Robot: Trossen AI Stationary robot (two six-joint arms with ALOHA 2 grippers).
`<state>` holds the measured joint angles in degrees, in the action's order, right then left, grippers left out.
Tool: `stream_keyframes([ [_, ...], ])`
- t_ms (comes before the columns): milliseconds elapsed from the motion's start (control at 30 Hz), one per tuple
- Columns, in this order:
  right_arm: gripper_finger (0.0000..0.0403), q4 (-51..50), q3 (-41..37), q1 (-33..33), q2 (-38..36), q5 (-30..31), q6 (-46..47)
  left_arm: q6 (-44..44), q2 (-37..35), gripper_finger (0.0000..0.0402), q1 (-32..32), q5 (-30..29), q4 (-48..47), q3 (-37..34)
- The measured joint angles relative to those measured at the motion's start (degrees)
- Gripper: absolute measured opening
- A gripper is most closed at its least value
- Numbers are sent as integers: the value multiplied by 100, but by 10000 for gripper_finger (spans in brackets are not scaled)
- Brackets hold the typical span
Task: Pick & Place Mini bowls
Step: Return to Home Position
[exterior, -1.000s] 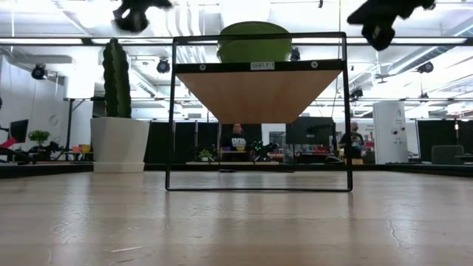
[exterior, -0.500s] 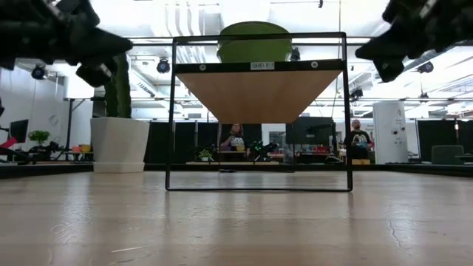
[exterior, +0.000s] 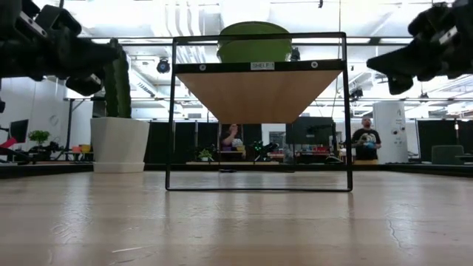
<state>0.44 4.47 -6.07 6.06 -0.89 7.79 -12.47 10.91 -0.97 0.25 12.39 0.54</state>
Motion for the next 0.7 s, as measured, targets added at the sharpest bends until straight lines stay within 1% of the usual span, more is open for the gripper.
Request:
stream_keyframes([
  [67, 9, 19, -198, 4, -297, 167, -193, 214, -21, 0, 0, -108, -8, -2],
  [133, 9, 45, -395, -1, -592, 504, -339, 348, -23, 0, 0, -258, 9, 0],
  [200, 9, 220, -386, -2, -588, 740, -751, 359, -11, 0, 2, -281, -8, 0],
  [267, 9, 162, -343, 0, -585, 864, -1194, 333, -6, 0, 0, -280, -22, 0],
  [400, 9, 147, -343, 4, -550, 859, -1748, 317, 19, 0, 0, -284, -51, -4],
  [500, 9, 144, -343, 4, -553, 858, -1838, 315, 20, 0, 2, -285, -52, -4],
  [700, 9, 143, -343, 4, -553, 855, -1552, 311, 25, 0, 2, -284, -58, -7],
])
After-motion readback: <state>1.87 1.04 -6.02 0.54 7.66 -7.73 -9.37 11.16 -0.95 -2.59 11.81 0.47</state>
